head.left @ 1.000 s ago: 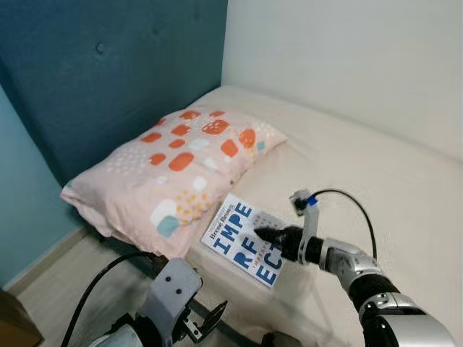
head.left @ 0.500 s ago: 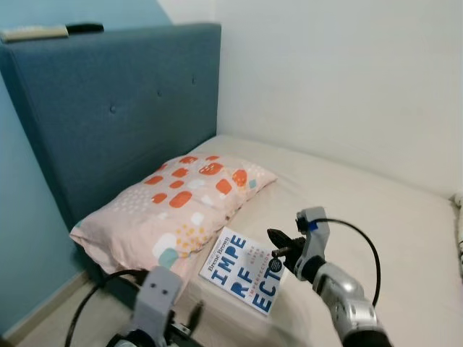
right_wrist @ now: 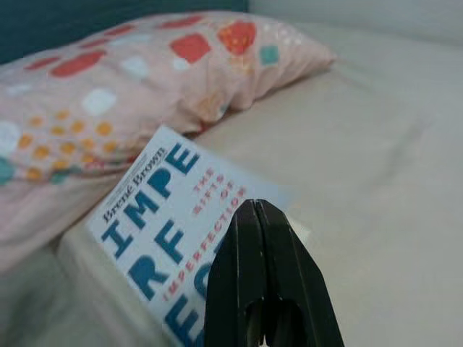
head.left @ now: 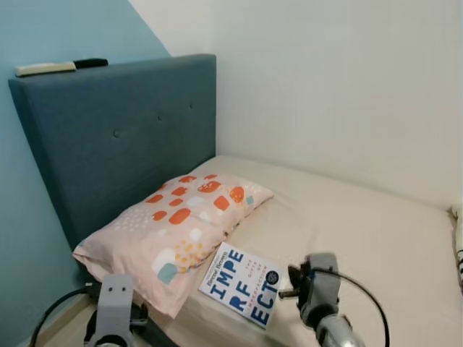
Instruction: Clean up the room
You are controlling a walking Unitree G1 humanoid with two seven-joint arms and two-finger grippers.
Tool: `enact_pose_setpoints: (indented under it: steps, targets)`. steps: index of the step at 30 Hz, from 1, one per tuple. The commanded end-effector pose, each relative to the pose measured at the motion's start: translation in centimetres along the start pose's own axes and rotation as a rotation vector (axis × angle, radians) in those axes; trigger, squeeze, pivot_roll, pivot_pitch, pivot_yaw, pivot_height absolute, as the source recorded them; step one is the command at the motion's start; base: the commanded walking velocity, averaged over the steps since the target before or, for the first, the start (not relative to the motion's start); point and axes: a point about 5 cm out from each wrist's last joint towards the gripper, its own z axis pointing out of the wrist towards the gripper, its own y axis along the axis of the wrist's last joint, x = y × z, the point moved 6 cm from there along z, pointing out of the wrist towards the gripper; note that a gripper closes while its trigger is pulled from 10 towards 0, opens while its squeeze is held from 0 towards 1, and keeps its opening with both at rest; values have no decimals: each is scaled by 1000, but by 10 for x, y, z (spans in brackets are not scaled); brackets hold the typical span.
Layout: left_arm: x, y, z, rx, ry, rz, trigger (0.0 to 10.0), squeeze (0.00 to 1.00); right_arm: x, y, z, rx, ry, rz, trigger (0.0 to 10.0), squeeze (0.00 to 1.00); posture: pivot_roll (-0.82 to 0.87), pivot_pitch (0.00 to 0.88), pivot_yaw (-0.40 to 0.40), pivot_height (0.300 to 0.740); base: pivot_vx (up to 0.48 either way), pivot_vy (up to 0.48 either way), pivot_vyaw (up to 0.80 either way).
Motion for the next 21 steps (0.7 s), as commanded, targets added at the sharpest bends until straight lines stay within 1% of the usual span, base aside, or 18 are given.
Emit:
enact_pose_setpoints:
  steps: [1,2,5,6,7,8,11,21]
  targets:
    - [-8,-6,-3,5,-39,17,10000,0,2,-4,-4,14,11,-9,10000,0,-38,96,-27,597,0,0,0]
    - [-12,-6,-4,1,-59,25,10000,0,3,-7,-6,17,16,8,10000,0,-40,96,-26,602,0,0,0]
    - [-14,-6,-3,-7,-64,22,10000,0,2,-8,-9,16,11,26,10000,0,-43,95,-25,612,0,0,0]
    - [-14,-6,-3,-7,-64,22,10000,0,2,-8,-9,16,11,26,10000,0,-43,95,-25,612,0,0,0]
    - [-15,-6,-3,-13,-63,23,10000,0,1,-7,-10,11,11,13,10000,0,-46,92,-25,622,0,0,0]
    - [-15,-6,-3,-13,-63,23,10000,0,1,-7,-10,11,11,13,10000,0,-46,92,-25,622,0,0,0]
    - [-18,-5,-4,-27,-75,25,10000,0,1,-6,-9,13,8,8,10000,0,-45,91,-28,642,0,0,0]
    - [-17,-3,-5,-45,-73,31,10000,0,3,-6,-8,21,15,17,10000,0,-44,86,-35,672,0,0,0]
